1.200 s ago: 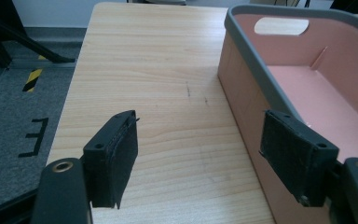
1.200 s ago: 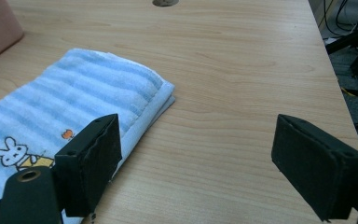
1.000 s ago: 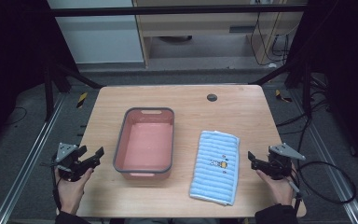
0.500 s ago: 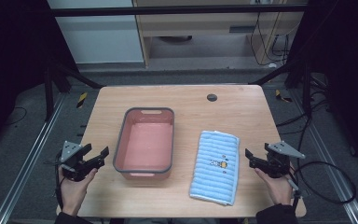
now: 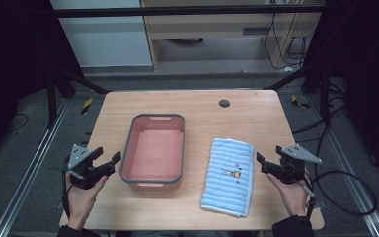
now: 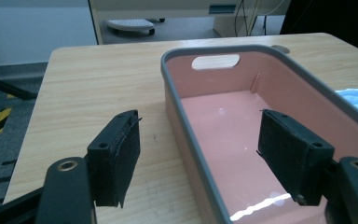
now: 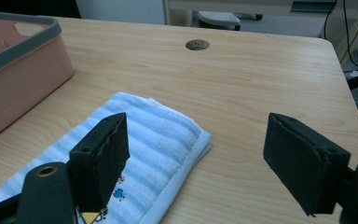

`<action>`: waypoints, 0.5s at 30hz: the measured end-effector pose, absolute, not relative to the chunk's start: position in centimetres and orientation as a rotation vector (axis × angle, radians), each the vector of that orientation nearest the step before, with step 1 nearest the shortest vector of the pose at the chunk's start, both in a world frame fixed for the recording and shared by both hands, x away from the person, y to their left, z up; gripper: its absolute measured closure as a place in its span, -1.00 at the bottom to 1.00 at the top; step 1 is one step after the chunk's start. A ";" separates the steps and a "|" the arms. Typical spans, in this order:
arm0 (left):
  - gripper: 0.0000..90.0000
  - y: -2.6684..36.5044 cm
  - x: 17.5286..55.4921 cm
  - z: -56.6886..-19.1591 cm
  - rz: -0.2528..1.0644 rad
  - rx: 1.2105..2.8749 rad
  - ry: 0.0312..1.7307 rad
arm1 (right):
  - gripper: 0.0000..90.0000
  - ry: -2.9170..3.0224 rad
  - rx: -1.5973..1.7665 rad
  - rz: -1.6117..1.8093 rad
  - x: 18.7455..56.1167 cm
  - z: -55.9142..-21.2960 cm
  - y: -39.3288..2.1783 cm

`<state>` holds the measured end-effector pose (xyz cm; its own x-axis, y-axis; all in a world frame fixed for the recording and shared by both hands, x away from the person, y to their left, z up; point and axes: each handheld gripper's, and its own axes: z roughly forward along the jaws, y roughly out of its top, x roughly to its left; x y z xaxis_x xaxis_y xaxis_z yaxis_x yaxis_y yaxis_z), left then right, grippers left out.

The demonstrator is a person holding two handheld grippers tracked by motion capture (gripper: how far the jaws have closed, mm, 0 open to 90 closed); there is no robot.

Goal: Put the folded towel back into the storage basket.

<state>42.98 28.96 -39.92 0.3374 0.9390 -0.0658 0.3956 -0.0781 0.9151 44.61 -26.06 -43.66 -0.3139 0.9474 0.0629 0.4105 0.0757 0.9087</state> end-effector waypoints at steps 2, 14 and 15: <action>-0.36 28.5 42.9 -39.6 0.726 1.669 1.199 | -0.49 1.795 1.345 1.212 44.8 -43.4 -26.0; -0.32 25.8 43.0 -37.8 0.714 1.679 1.116 | -0.36 1.796 1.357 1.216 45.6 -41.6 -26.5; -0.31 25.8 43.0 -37.8 0.714 1.679 1.116 | -0.36 1.796 1.357 1.216 45.6 -41.6 -26.5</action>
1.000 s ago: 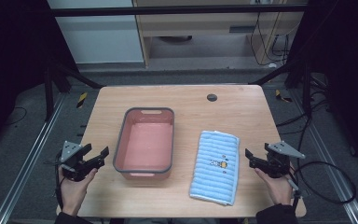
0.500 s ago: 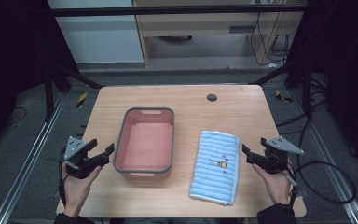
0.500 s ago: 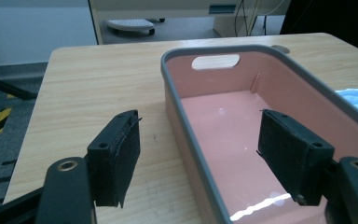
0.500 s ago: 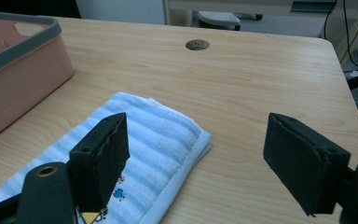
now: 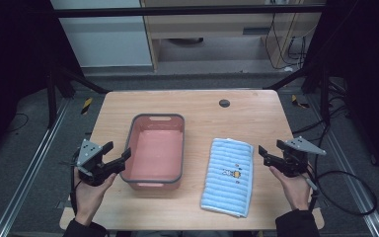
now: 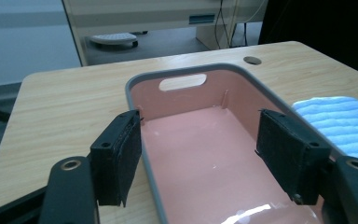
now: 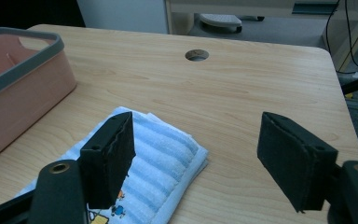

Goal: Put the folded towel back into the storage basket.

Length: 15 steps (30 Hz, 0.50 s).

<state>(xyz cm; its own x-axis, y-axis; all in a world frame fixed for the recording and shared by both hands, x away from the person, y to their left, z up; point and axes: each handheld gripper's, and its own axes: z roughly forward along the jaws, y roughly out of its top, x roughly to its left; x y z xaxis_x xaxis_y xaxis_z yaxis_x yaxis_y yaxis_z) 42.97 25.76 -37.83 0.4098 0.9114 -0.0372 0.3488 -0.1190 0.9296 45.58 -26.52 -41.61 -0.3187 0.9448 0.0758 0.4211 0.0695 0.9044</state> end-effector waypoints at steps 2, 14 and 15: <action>-0.30 25.2 43.0 -37.6 0.710 1.680 1.103 | -0.32 1.802 1.354 1.212 45.9 -41.2 -26.5; -0.24 21.9 42.9 -37.3 0.664 1.722 1.038 | -0.24 1.831 1.340 1.219 46.9 -39.9 -25.7; -0.23 21.9 42.9 -37.3 0.664 1.722 1.038 | -0.23 1.831 1.342 1.219 46.9 -39.8 -25.7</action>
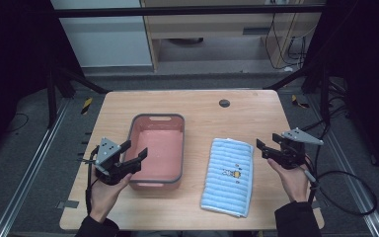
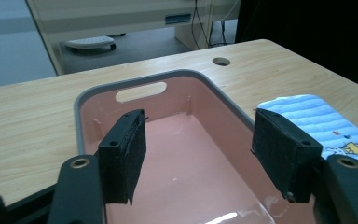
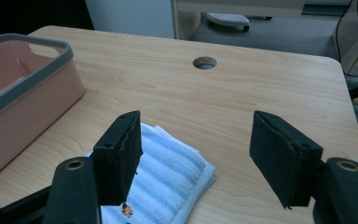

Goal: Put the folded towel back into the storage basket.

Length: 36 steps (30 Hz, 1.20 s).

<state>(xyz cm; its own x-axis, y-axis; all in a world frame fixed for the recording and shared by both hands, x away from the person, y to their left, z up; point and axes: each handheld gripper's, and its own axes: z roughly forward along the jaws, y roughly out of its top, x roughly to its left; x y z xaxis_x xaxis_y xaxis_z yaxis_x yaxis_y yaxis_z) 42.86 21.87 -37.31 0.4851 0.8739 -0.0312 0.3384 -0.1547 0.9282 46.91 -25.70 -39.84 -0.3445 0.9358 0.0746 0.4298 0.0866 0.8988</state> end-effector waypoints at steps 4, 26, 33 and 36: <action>-0.22 20.8 42.9 -37.4 0.653 1.734 1.023 | -0.23 1.830 1.348 1.233 47.1 -39.7 -25.6; -0.19 14.4 42.4 -38.8 0.584 1.811 0.929 | -0.15 1.842 1.352 1.220 48.3 -39.7 -25.1; -0.18 12.9 42.3 -39.3 0.572 1.826 0.913 | -0.14 1.857 1.357 1.221 48.6 -39.9 -24.8; -0.18 11.9 42.1 -39.8 0.561 1.846 0.897 | -0.14 1.858 1.354 1.221 48.7 -40.1 -24.8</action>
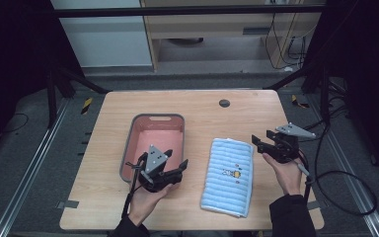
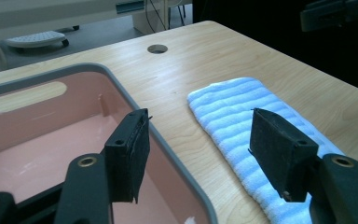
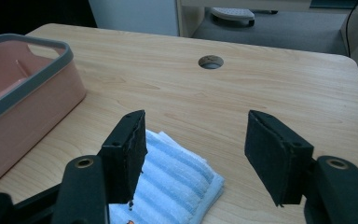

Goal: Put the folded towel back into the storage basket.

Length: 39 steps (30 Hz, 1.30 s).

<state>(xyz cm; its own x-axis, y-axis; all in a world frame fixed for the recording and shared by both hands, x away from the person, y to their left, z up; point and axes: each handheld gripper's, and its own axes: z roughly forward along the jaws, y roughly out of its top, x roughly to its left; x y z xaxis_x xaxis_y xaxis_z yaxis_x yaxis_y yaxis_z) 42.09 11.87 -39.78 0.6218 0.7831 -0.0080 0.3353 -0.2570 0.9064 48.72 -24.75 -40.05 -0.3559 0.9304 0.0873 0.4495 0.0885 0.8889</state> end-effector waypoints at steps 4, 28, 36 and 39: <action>-0.18 11.1 41.9 -40.1 0.555 1.858 0.885 | -0.14 1.864 1.356 1.218 48.8 -40.2 -24.7; -0.04 6.7 41.2 -43.2 0.502 1.940 0.857 | -0.06 1.898 1.362 1.182 49.4 -41.9 -24.8; 0.00 5.6 41.0 -44.5 0.506 1.963 0.847 | -0.02 1.935 1.361 1.143 49.9 -43.1 -24.3; 0.01 5.3 41.0 -44.9 0.505 1.978 0.851 | -0.01 1.948 1.351 1.136 50.0 -43.3 -24.1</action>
<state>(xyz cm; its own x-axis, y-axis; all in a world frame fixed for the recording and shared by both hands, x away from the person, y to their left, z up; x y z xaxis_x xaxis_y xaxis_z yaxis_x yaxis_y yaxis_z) 41.01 5.29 -44.87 0.6803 0.7327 0.0184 0.3666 -0.3619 0.8571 50.05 -24.14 -43.31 -0.3770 0.9248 0.0516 0.5005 0.1566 0.8514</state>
